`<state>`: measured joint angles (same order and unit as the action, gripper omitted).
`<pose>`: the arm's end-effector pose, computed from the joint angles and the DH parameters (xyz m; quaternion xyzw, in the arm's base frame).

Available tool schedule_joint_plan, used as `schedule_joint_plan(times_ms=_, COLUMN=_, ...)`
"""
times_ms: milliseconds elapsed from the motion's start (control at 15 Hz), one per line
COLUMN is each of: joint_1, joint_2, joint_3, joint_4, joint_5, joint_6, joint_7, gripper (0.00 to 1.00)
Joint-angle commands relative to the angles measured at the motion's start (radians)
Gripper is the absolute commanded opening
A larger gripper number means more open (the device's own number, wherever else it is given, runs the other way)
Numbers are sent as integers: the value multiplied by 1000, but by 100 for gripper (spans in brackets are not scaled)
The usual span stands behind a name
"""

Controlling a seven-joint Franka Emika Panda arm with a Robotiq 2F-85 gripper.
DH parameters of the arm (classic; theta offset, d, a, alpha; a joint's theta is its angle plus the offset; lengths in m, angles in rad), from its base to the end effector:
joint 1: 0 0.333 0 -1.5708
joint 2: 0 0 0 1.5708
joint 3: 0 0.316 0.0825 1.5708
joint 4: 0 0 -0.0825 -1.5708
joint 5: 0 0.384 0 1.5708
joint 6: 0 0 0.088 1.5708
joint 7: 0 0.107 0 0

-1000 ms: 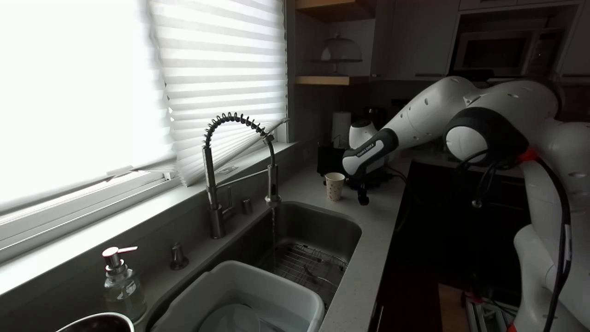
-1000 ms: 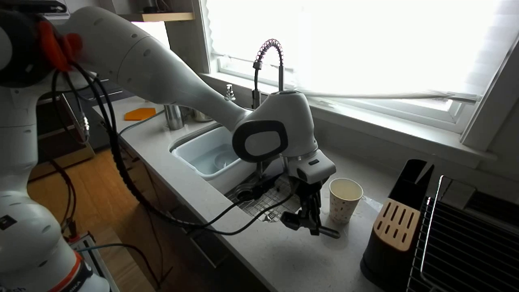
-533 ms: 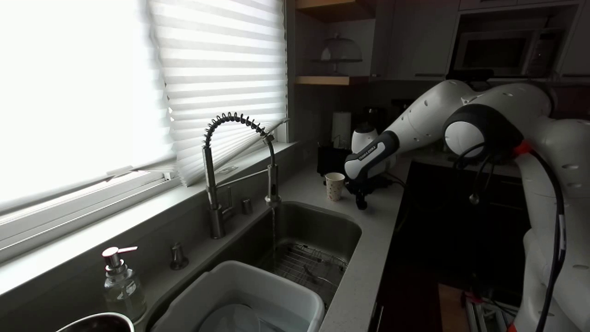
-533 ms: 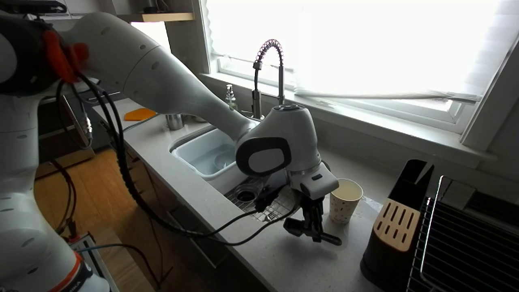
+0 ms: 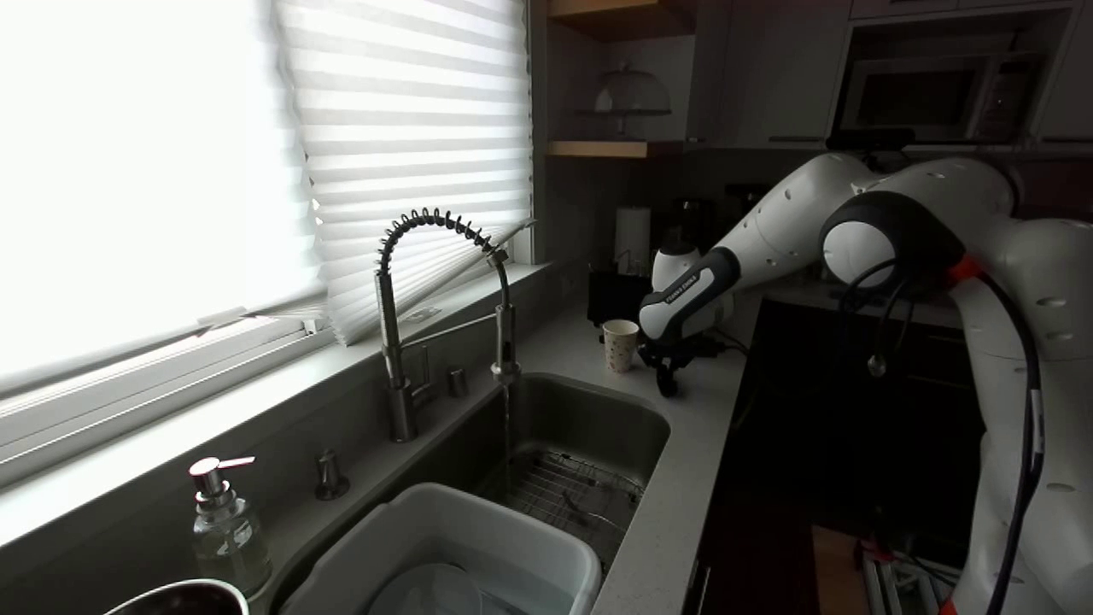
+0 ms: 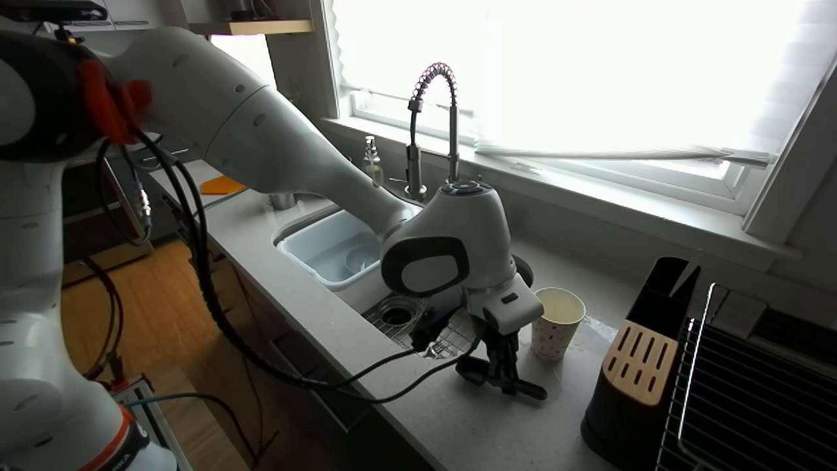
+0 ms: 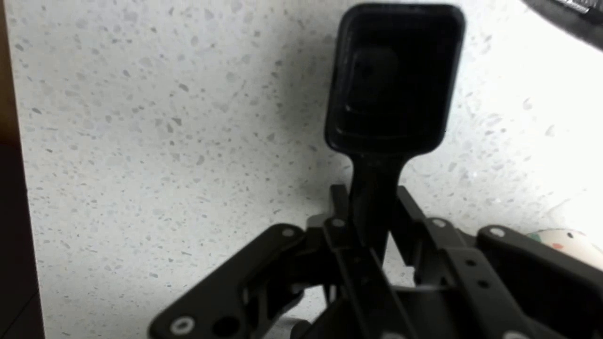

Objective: Pick up the black scoop and use it to move one scoop of water from the tap into the styrofoam cup

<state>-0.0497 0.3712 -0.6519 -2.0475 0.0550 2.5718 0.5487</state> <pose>0.4787 -0.3837 0.3160 0.8067 -0.5725 0.1078 0.0993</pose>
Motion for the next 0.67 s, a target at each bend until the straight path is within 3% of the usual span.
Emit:
schedule_joint_plan(times_ms=0, joint_1=-40, joint_2=-28, joint_3=36, joint_4=-21, joint_5=-40, joint_6=20, joint_7=33, gripper=58)
schedule_joint_plan(times_ms=267, joint_1=-43, joint_2=-71, joint_3=31, joint_4=-22, joint_5=-88, joint_6=55, joint_7=26, gripper=87)
schedule_joint_plan(times_ms=400, joint_1=-39, joint_2=-107, joint_3=31, joint_4=-18, joint_5=-104, joint_6=15, joint_7=33, gripper=99)
schedule_joint_plan(times_ms=600, joint_1=-30, joint_2=-161, joint_3=24, joint_4=-6, joint_5=-190, joint_6=-81, joint_7=47, gripper=100)
